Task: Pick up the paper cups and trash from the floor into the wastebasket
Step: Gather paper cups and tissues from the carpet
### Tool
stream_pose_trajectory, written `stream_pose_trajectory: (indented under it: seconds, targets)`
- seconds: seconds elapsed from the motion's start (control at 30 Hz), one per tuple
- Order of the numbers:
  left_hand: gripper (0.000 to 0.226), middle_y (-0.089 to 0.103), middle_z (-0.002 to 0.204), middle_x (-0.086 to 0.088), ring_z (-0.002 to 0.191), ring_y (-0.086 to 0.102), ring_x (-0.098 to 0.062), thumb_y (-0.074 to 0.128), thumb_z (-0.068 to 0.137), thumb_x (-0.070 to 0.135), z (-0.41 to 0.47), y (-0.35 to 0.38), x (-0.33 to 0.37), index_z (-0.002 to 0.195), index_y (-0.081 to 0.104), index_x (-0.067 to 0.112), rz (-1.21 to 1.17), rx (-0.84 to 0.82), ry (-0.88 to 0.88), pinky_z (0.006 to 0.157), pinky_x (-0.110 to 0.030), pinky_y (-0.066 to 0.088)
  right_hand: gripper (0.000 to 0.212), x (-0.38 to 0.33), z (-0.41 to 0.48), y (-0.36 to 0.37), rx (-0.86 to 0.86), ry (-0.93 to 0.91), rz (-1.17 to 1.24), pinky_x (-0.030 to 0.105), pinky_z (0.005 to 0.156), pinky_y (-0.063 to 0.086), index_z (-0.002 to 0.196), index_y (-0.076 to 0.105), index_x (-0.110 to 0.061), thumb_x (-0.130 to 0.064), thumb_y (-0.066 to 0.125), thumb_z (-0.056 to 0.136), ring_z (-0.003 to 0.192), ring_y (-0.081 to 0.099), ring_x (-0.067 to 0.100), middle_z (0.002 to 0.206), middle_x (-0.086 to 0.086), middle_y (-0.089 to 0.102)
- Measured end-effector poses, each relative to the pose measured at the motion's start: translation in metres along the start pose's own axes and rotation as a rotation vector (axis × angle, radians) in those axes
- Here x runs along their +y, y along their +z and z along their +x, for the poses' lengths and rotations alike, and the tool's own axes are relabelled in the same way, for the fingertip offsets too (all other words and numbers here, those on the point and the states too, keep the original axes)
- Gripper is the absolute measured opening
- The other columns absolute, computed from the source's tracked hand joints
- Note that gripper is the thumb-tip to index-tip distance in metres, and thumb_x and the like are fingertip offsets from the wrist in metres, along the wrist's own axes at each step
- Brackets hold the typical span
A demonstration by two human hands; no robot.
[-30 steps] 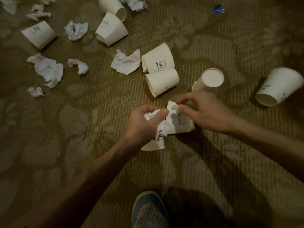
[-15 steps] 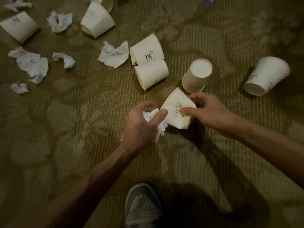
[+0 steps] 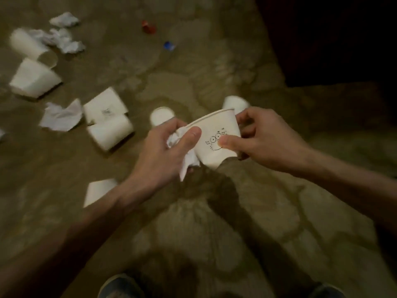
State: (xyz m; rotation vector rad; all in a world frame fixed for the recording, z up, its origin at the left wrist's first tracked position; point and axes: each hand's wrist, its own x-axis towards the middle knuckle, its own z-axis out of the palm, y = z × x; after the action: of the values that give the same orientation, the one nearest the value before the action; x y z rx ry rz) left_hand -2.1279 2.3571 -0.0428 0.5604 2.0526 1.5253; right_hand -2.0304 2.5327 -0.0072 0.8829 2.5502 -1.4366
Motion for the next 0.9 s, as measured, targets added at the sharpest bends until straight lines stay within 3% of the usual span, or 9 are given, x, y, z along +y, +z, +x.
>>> stream_pose_trajectory:
  seconds: [0.17,0.3,0.47,0.6,0.7,0.77,0.83,0.9]
  targets:
    - [0.024,0.074,0.074,-0.001,0.061,0.071,-0.015,0.06,0.095,0.038,0.02,0.072,0.08,0.081,0.06,0.018,0.118,-0.263,0.205,0.049,-0.041,0.057,0.035,0.013,-0.05,-0.106,0.15,0.043,-0.055,0.017,0.051,0.054,0.095,0.061,-0.023,-0.038,0.082,0.073,0.065,0.071,0.002,0.079,-0.008,0.075]
    - [0.023,0.069,0.063,0.015,0.05,0.063,0.001,0.06,0.096,0.038,0.03,0.125,0.164,0.079,0.058,0.021,0.205,-0.443,0.446,0.04,-0.013,0.041,0.036,0.02,-0.095,-0.193,0.266,0.094,-0.021,0.021,0.057,0.056,0.087,0.069,-0.018,-0.041,0.084,0.064,0.067,0.072,0.006,0.076,-0.008,0.075]
    - [0.021,0.069,0.074,0.015,0.064,0.064,0.003,0.062,0.094,0.043,0.02,0.224,0.228,0.082,0.061,0.025,0.233,-0.568,0.644,0.049,-0.017,0.048,0.053,0.052,-0.166,-0.28,0.415,0.117,0.156,0.019,0.055,0.056,0.094,0.068,-0.009,-0.051,0.073,0.062,0.064,0.072,0.015,0.071,0.002,0.074]
    - [0.022,0.069,0.081,0.008,0.074,0.065,0.001,0.061,0.094,0.044,-0.001,0.313,0.242,0.086,0.06,0.024,0.177,-0.693,0.696,0.059,-0.024,0.054,0.055,0.104,-0.222,-0.318,0.569,0.215,0.2,0.03,0.063,0.062,0.104,0.062,-0.013,-0.043,0.073,0.059,0.072,0.074,0.023,0.083,0.013,0.075]
    - [0.021,0.063,0.082,0.01,0.076,0.06,0.001,0.061,0.094,0.042,-0.013,0.373,0.24,0.082,0.054,0.026,0.189,-0.798,0.716,0.058,-0.018,0.046,0.049,0.14,-0.255,-0.335,0.667,0.31,0.203,0.021,0.057,0.058,0.102,0.062,-0.017,-0.038,0.074,0.059,0.07,0.074,0.014,0.083,0.0,0.075]
    - [0.02,0.059,0.087,0.011,0.081,0.055,-0.001,0.06,0.095,0.042,-0.019,0.407,0.233,0.082,0.051,0.03,0.255,-0.862,0.722,0.06,-0.021,0.039,0.049,0.165,-0.274,-0.342,0.697,0.398,0.111,0.02,0.057,0.057,0.1,0.064,-0.023,-0.045,0.074,0.057,0.068,0.073,0.009,0.082,-0.009,0.075]
    - [0.016,0.057,0.095,0.008,0.088,0.054,-0.005,0.057,0.097,0.042,-0.024,0.435,0.224,0.087,0.052,0.031,0.327,-0.932,0.701,0.065,-0.025,0.038,0.052,0.187,-0.287,-0.346,0.674,0.502,0.005,0.024,0.062,0.057,0.099,0.066,-0.027,-0.052,0.072,0.055,0.068,0.072,0.007,0.082,-0.004,0.074]
    - [0.015,0.054,0.1,0.007,0.094,0.053,-0.009,0.054,0.098,0.043,-0.026,0.459,0.218,0.091,0.052,0.03,0.405,-0.985,0.697,0.067,-0.026,0.04,0.054,0.207,-0.294,-0.346,0.648,0.585,-0.03,0.02,0.058,0.054,0.104,0.066,-0.025,-0.052,0.071,0.058,0.066,0.071,0.006,0.083,-0.004,0.072]
